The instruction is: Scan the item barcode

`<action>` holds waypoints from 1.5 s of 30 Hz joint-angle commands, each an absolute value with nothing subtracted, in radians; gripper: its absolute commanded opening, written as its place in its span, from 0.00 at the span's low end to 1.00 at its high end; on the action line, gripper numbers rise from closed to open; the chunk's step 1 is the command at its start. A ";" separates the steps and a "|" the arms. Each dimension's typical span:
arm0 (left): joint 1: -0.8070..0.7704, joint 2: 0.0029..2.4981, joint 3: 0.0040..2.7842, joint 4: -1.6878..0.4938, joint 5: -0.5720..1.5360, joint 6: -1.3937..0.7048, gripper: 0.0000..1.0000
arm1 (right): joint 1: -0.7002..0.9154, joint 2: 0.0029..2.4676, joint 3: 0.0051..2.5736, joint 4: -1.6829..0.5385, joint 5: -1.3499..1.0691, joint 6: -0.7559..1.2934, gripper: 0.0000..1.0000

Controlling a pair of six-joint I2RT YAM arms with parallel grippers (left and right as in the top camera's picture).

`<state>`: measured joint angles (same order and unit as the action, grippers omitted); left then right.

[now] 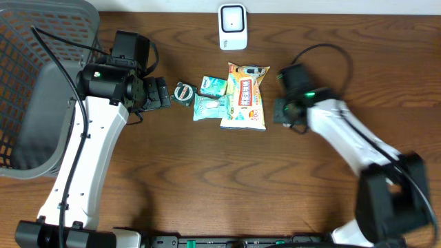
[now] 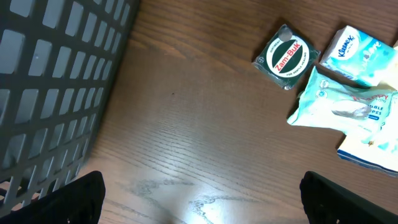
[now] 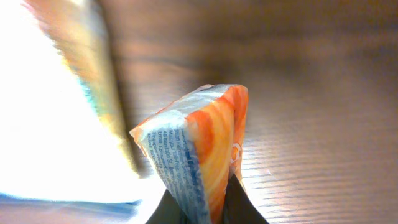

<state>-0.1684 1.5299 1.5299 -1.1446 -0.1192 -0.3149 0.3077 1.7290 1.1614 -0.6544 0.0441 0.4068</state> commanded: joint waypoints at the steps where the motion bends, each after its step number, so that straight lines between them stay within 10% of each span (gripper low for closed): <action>1: -0.167 1.528 1.529 -1.147 -0.136 -0.320 0.98 | 0.205 1.653 1.180 -0.645 -0.398 0.263 0.01; 18: -0.167 1.528 1.529 -1.147 -0.136 -0.320 0.99 | -0.068 1.858 0.955 -0.508 -0.669 0.224 0.02; 22: -0.167 1.528 1.529 -1.147 -0.136 -0.320 0.99 | -0.141 1.839 0.976 -0.567 -0.638 0.225 0.41; 31: -0.167 1.528 1.529 -1.147 -0.136 -0.320 0.99 | -0.142 1.668 1.122 -0.754 -0.516 0.242 0.76; 45: -0.167 1.528 1.529 -1.147 -0.136 -0.320 0.99 | 0.015 1.464 1.140 -0.805 -0.300 0.276 0.86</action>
